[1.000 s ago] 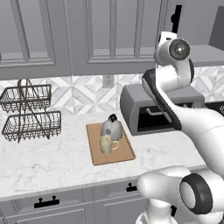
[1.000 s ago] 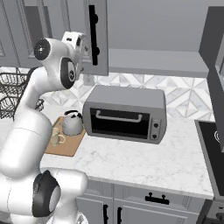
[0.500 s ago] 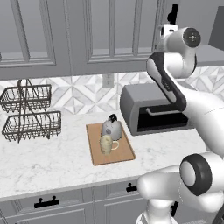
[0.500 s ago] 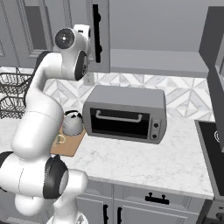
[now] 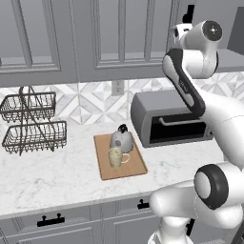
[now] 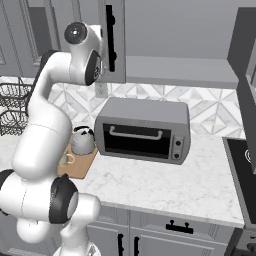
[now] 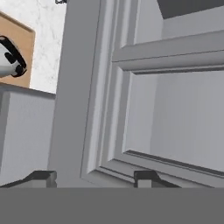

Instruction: Pick the kettle from the counter and place it on the tray. Then pick the mug from the cabinet and place it on the tray. Then close the cabinet doors.

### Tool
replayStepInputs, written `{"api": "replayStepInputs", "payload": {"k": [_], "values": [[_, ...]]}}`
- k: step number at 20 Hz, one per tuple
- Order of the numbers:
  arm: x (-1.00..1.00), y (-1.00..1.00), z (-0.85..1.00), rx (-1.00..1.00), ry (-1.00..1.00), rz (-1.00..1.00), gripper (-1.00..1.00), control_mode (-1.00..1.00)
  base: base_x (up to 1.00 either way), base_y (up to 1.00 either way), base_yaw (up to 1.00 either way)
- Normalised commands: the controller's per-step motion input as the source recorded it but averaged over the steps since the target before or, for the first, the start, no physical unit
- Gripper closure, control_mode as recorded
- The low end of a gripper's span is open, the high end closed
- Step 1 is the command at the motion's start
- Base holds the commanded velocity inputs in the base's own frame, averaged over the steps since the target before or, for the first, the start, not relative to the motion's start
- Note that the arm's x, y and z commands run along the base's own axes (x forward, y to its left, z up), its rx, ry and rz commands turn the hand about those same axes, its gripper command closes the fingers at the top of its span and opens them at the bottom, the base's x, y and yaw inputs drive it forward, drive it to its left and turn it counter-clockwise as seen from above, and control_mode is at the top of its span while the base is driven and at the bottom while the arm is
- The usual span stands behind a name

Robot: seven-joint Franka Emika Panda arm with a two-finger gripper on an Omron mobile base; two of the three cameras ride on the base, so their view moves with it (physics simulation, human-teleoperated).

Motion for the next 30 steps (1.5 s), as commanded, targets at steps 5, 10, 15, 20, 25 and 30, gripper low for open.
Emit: {"api": "replayStepInputs", "payload": {"k": [5, 10, 15, 20, 25, 30], "values": [[0.02, 0.23, -0.22, -0.14, 0.0, 0.01, -1.0, -1.0, 0.0, 0.0, 0.0], [-0.06, 0.23, 0.12, 0.0, -0.06, 0.0, -1.0, -1.0, 0.0, 0.0, 0.0], [-0.37, 0.28, 0.15, 0.0, -0.2, 0.0, -1.0, -1.0, 0.0, 0.0, 0.0], [-0.66, 0.03, 0.13, 0.16, -0.06, -0.06, -1.0, -1.0, 0.0, 0.0, 0.0], [-0.73, 0.0, 0.2, 0.26, -0.1, -0.12, -1.0, -1.0, 0.0, 0.0, 0.0], [-0.59, -0.06, 0.25, 0.26, -0.05, -0.11, -1.0, -1.0, 0.0, 0.0, 0.0]]}}
